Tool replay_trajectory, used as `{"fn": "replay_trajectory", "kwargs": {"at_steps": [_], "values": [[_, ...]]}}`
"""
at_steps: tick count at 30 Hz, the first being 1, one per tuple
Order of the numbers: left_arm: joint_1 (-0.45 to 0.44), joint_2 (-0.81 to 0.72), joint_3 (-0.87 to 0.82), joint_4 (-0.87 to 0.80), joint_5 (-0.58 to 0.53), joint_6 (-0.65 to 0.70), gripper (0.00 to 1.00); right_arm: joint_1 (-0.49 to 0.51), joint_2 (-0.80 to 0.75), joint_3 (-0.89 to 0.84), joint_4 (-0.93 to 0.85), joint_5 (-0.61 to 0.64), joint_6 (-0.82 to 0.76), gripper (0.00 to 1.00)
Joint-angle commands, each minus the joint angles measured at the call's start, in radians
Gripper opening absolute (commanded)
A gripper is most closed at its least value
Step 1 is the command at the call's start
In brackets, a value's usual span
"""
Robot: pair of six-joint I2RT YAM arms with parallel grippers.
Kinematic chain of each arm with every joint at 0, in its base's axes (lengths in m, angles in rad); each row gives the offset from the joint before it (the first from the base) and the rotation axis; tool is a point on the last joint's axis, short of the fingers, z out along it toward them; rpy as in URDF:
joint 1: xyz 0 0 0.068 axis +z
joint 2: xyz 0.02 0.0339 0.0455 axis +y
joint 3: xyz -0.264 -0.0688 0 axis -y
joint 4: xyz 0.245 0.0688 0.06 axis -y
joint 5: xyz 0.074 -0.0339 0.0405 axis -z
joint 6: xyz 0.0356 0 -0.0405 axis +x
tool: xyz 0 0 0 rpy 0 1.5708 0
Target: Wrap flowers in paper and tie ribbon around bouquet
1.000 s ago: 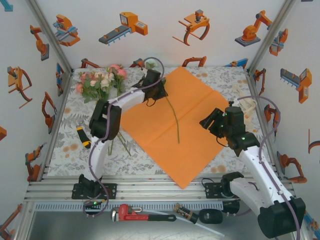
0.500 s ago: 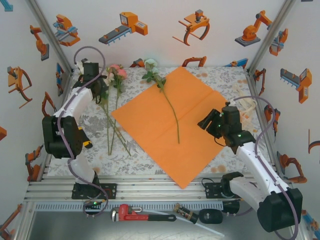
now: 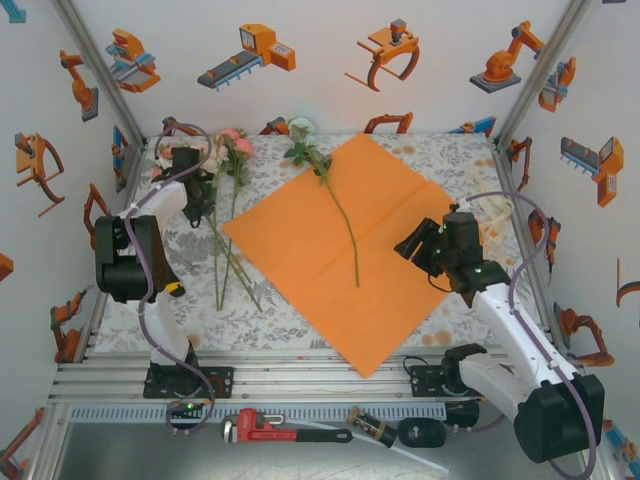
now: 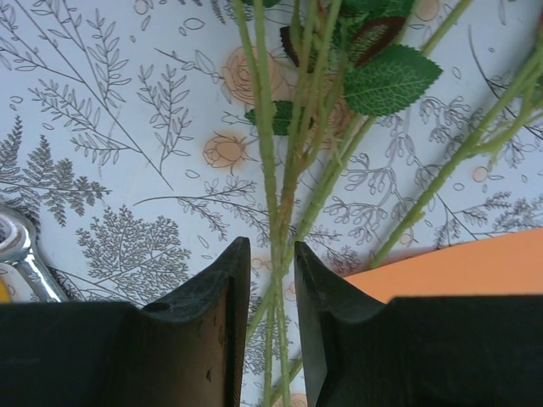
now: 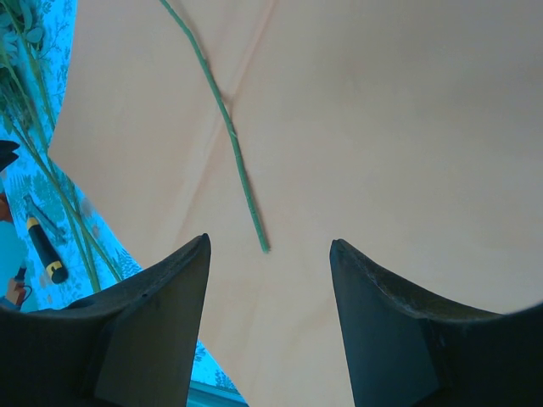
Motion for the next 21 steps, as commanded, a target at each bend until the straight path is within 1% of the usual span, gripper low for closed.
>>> {"fn": "replay_trajectory", "kwargs": {"at_steps": [1, 13, 15, 17, 21], "values": [[0.013, 0.039, 0.022, -0.018, 0.013, -0.005, 0.31, 0.003, -0.002, 0.009, 0.011, 0.002, -0.002, 0.56], [0.019, 0.083, 0.045, -0.041, 0.029, 0.001, 0.27, 0.003, -0.010, 0.016, 0.004, 0.010, 0.007, 0.56], [0.018, 0.080, 0.044, -0.041, 0.027, 0.001, 0.21, 0.003, -0.003, 0.020, 0.004, 0.008, 0.006, 0.56], [0.020, 0.071, 0.043, -0.043, 0.021, 0.001, 0.14, 0.003, 0.001, 0.023, 0.004, 0.006, 0.007, 0.56], [0.021, 0.035, 0.040, -0.046, 0.015, 0.004, 0.10, 0.003, 0.005, 0.022, 0.010, 0.002, 0.010, 0.56]]}}
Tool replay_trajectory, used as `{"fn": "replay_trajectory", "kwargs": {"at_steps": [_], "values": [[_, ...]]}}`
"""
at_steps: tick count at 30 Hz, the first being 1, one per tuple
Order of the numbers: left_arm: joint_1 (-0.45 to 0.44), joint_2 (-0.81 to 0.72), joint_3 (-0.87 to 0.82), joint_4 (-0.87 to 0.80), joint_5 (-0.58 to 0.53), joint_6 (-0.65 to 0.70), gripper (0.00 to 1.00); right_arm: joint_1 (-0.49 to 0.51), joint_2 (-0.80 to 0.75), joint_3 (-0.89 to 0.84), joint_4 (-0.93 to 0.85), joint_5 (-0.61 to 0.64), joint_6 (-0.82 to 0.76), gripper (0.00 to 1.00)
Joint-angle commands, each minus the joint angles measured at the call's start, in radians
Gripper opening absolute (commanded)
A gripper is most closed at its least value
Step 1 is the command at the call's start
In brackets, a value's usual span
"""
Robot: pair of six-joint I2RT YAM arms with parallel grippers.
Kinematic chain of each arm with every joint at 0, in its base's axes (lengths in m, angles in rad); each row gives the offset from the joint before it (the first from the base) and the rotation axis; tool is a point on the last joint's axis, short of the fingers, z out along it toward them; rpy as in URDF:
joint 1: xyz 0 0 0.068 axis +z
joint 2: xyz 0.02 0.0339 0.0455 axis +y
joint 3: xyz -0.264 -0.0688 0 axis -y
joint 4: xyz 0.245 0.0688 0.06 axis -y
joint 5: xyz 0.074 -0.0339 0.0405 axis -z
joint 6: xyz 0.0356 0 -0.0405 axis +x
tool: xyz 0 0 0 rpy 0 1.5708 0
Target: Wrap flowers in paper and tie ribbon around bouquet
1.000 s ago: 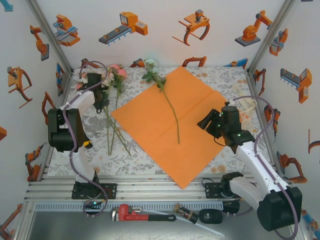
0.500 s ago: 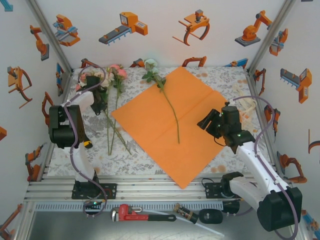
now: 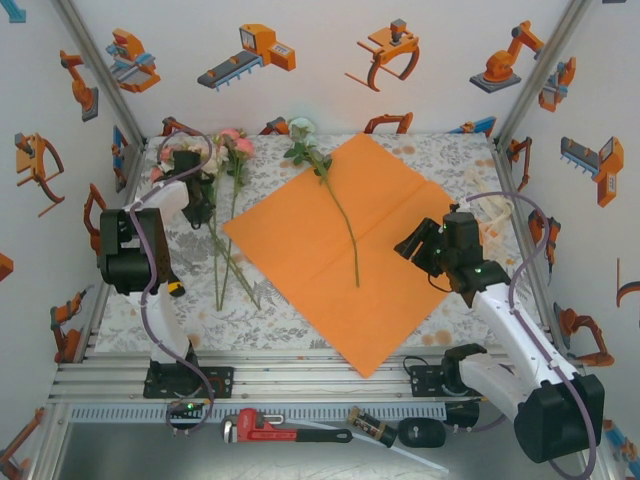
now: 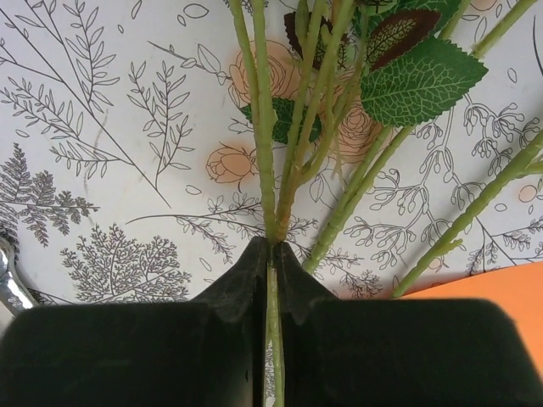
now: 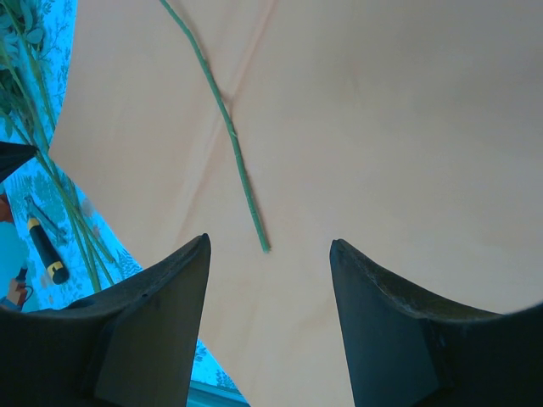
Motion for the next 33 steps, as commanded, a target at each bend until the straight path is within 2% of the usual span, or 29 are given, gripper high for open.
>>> {"fn": "replay_trajectory", "kwargs": {"at_steps": [1, 6, 12, 16, 18, 20, 25, 27, 33], "values": [[0.011, -0.041, 0.017, -0.045, -0.009, 0.003, 0.08, 0.003, 0.005, 0.021, 0.010, 0.002, 0.008, 0.56], [0.011, -0.137, 0.005, -0.054, -0.018, 0.007, 0.00, 0.003, -0.005, 0.019, 0.007, 0.005, 0.007, 0.56], [0.001, -0.279, 0.005, -0.053, -0.017, 0.030, 0.00, 0.003, 0.000, 0.018, 0.015, 0.008, 0.010, 0.56], [-0.033, -0.343, 0.014, -0.050, -0.030, 0.057, 0.00, 0.004, 0.007, 0.018, 0.021, 0.001, 0.013, 0.56], [-0.060, -0.372, 0.017, -0.027, 0.000, 0.062, 0.00, 0.002, 0.007, 0.019, 0.021, 0.001, 0.013, 0.56], [-0.110, -0.388, 0.023, 0.011, 0.030, 0.059, 0.00, 0.003, 0.005, 0.018, 0.022, 0.004, 0.014, 0.56], [-0.317, -0.312, 0.109, 0.148, 0.089, -0.011, 0.00, 0.003, 0.006, 0.019, 0.026, 0.011, 0.019, 0.56], [-0.407, -0.228, 0.180, 0.225, 0.109, -0.027, 0.00, 0.003, 0.000, 0.020, 0.013, 0.018, 0.020, 0.56], [-0.618, 0.072, 0.468, 0.284, 0.097, -0.030, 0.00, 0.003, -0.076, -0.012, -0.020, 0.049, 0.019, 0.57]]}}
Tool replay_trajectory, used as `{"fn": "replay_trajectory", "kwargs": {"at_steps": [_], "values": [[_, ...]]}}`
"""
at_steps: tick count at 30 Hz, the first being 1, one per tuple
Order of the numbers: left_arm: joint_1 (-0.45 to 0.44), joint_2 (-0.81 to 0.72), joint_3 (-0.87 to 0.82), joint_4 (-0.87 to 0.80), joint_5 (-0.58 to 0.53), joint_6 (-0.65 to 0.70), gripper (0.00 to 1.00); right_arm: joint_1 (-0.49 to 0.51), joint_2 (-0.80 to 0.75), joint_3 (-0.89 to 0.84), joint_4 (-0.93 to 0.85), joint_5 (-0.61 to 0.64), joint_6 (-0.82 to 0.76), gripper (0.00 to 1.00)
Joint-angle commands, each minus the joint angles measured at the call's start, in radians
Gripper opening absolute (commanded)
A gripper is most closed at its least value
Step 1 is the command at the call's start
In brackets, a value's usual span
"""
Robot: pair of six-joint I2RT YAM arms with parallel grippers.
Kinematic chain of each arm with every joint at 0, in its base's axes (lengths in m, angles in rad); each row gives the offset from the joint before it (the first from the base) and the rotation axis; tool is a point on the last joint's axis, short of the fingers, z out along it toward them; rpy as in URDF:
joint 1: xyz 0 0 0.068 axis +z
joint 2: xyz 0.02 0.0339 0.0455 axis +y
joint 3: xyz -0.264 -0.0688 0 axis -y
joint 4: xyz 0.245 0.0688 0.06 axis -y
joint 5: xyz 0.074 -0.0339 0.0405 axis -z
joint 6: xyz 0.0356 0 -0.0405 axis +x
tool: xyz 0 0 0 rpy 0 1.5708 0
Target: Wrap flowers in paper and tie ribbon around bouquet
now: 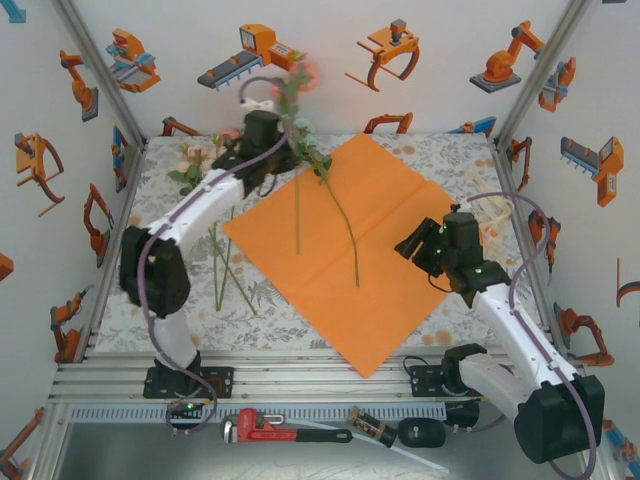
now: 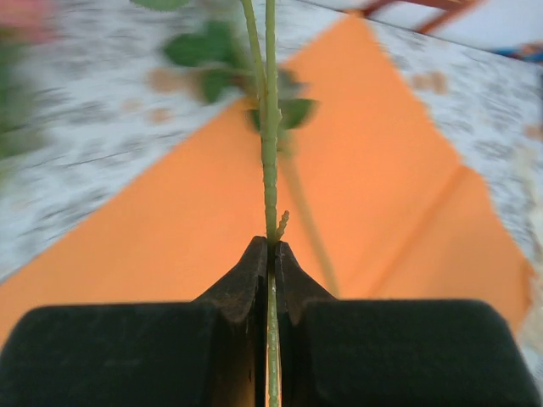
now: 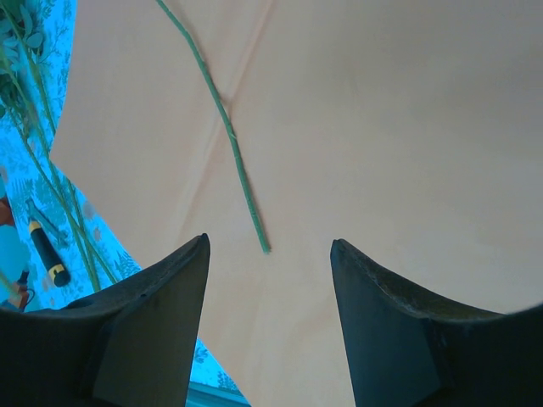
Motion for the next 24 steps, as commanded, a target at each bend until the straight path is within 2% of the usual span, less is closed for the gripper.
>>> {"fn": "replay_trajectory", "kwargs": {"at_steps": [1, 6, 11, 17, 24], "values": [[-0.080, 0.132, 0.130, 0.053, 0.004, -0.017, 0.00, 0.003, -0.061, -0.016, -0.014, 0.037, 0.011, 0.57], [-0.150, 0.285, 0.236, 0.018, -0.041, -0.059, 0.00, 0.003, -0.114, -0.044, -0.030, 0.044, 0.012, 0.59], [-0.154, 0.401, 0.311, -0.052, -0.006, -0.183, 0.00, 0.003, -0.113, -0.060, -0.027, 0.037, 0.010, 0.62], [-0.165, 0.466, 0.330, -0.061, -0.017, -0.259, 0.00, 0.002, -0.090, -0.064, -0.034, 0.024, -0.004, 0.77], [-0.187, 0.534, 0.394, -0.125, -0.010, -0.268, 0.00, 0.003, -0.071, -0.040, -0.071, 0.027, -0.024, 0.79]]}}
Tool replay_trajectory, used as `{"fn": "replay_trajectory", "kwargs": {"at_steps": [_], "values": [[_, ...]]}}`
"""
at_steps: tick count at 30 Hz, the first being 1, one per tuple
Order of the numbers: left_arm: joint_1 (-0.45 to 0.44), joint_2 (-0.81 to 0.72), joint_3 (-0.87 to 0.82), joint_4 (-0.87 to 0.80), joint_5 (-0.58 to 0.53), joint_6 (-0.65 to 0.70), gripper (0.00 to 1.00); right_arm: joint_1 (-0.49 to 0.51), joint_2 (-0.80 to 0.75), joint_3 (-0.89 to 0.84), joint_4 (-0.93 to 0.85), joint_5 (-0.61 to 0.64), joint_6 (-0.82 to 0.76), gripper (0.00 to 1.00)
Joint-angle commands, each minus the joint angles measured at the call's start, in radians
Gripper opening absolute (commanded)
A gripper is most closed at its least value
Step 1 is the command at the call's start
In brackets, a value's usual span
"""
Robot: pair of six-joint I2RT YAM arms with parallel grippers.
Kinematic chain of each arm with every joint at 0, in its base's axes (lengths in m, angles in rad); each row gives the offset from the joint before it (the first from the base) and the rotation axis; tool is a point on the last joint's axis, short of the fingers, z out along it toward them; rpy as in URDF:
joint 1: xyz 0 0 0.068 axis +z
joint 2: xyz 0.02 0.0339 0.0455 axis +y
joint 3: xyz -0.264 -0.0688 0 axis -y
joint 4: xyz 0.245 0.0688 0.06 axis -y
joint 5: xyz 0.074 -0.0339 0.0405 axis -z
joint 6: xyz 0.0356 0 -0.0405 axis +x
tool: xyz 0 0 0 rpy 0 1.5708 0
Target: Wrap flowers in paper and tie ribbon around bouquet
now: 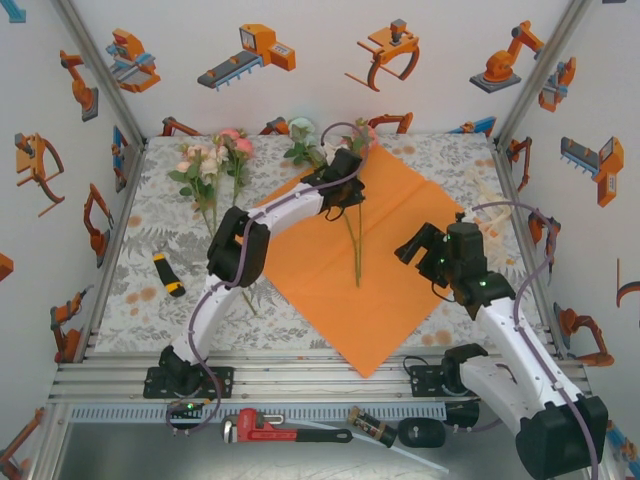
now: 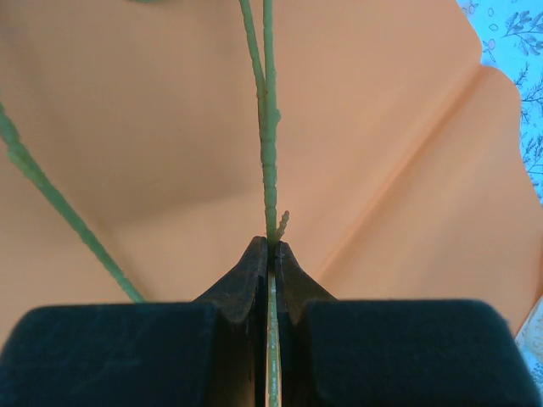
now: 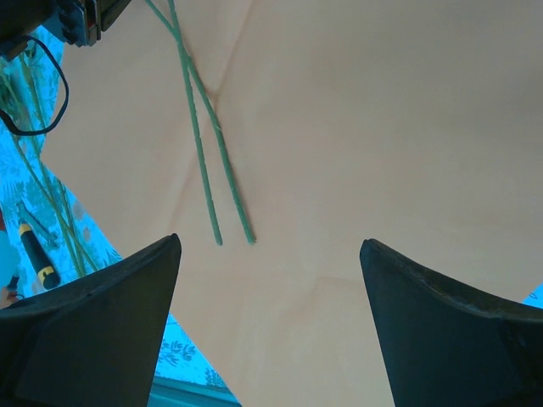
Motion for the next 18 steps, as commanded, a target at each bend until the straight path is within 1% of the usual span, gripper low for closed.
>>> {"fn": "replay_trajectory", "kwargs": {"at_steps": [1, 4, 7, 11, 13, 14, 16, 18], "values": [[-0.011, 0.021, 0.036, -0.045, -0.002, -0.027, 0.00, 0.003, -0.002, 0.017, -0.035, 0.005, -0.021, 0.79], [-0.010, 0.017, 0.025, -0.057, 0.005, -0.005, 0.10, 0.003, -0.011, 0.021, -0.048, 0.013, -0.024, 0.80], [-0.008, -0.002, 0.000, -0.059, 0.004, 0.010, 0.14, 0.002, -0.017, 0.024, -0.050, 0.015, -0.026, 0.80], [0.001, -0.030, -0.014, -0.065, 0.019, 0.023, 0.23, 0.002, -0.016, 0.034, -0.054, 0.016, -0.026, 0.80], [0.008, -0.060, -0.024, -0.062, 0.030, 0.035, 0.31, 0.003, -0.018, 0.038, -0.062, 0.018, -0.026, 0.80], [0.013, -0.085, -0.039, -0.053, 0.034, 0.046, 0.34, 0.003, -0.019, 0.041, -0.063, 0.020, -0.027, 0.80], [0.021, -0.152, -0.083, -0.028, 0.031, 0.079, 0.35, 0.003, -0.023, 0.040, -0.066, 0.026, -0.026, 0.80], [0.031, -0.251, -0.173, 0.000, -0.008, 0.138, 0.36, 0.002, -0.024, 0.039, -0.066, 0.030, -0.026, 0.80]]}}
